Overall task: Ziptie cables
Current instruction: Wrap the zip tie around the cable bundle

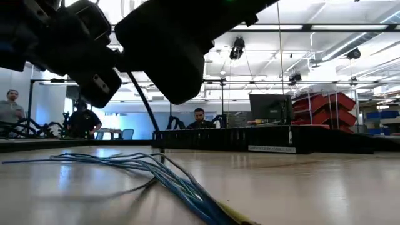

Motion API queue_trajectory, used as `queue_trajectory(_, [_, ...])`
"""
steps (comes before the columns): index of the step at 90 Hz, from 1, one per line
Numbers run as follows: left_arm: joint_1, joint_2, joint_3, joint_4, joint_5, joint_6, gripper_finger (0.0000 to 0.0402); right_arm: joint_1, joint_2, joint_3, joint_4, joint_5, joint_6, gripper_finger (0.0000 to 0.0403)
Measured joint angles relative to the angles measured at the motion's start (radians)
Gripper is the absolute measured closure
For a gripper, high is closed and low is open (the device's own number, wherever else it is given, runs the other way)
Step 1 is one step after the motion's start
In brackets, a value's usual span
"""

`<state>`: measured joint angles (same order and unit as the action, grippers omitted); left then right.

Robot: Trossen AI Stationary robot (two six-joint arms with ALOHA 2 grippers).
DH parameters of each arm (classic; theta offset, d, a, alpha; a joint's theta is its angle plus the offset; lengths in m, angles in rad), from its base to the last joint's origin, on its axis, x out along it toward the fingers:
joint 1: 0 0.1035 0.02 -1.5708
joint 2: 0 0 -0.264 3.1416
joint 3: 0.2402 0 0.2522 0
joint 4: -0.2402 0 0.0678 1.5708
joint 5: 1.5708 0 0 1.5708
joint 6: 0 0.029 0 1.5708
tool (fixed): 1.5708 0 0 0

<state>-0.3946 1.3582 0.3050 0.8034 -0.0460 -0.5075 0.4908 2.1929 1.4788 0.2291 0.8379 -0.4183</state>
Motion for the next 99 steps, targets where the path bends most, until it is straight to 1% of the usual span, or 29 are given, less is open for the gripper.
queue_trajectory(21, [-0.001, -0.030, 0.000, -0.081, 0.002, 0.039, 0.0402, 0.000, 0.000, 0.000, 0.000, 0.000, 0.002, 0.0403])
queue_trajectory(33, [-0.015, -0.038, 0.000, -0.143, 0.003, 0.080, 0.0402, -0.003, 0.000, 0.000, 0.000, 0.000, 0.039, 0.0403])
queue_trajectory(46, [-0.072, -0.015, 0.000, -0.140, 0.002, 0.120, 0.0402, -0.009, 0.000, -0.007, -0.018, 0.005, 0.101, 0.0403])
queue_trajectory(55, [-0.138, 0.022, 0.007, -0.134, -0.052, 0.157, 0.0402, -0.009, 0.000, -0.011, -0.076, 0.067, 0.195, 0.0403])
queue_trajectory(67, [-0.232, 0.127, 0.040, -0.027, -0.159, 0.229, 0.0401, 0.003, -0.003, -0.011, -0.271, 0.195, 0.409, 0.0403])
queue_trajectory(73, [-0.259, 0.197, 0.070, 0.028, -0.186, 0.279, 0.0400, 0.008, -0.006, -0.012, -0.359, 0.214, 0.550, 0.0403])
queue_trajectory(78, [-0.267, 0.260, 0.110, 0.041, -0.199, 0.307, 0.0396, 0.011, -0.011, -0.012, -0.436, 0.215, 0.688, 0.0403])
queue_trajectory(84, [-0.266, 0.330, 0.157, 0.017, -0.200, 0.334, 0.0389, 0.013, -0.012, -0.012, -0.539, 0.213, 0.873, 0.0403])
queue_trajectory(92, [-0.266, 0.409, 0.225, -0.067, -0.203, 0.394, 0.0376, 0.011, -0.012, -0.012, -0.683, 0.210, 1.084, 0.0403])
queue_trajectory(99, [-0.266, 0.451, 0.279, -0.159, -0.207, 0.479, 0.0363, 0.011, -0.012, -0.012, -0.772, 0.210, 1.199, 0.0403])
